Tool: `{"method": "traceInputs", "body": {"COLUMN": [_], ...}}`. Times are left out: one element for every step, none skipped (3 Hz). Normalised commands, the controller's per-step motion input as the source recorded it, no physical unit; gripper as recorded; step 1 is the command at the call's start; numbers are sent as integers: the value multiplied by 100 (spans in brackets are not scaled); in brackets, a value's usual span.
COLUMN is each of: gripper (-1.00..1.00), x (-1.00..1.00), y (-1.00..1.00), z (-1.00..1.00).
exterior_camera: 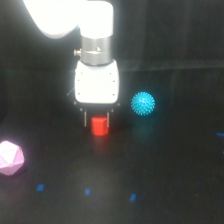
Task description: Pick up the red object from the table
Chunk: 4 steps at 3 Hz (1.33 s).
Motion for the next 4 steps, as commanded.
{"method": "traceInputs", "body": {"gripper": [-100, -92, -100, -78], "x": [-5, 100, 46, 24], "y": [36, 26, -36, 11], "z": [100, 37, 87, 92]}}
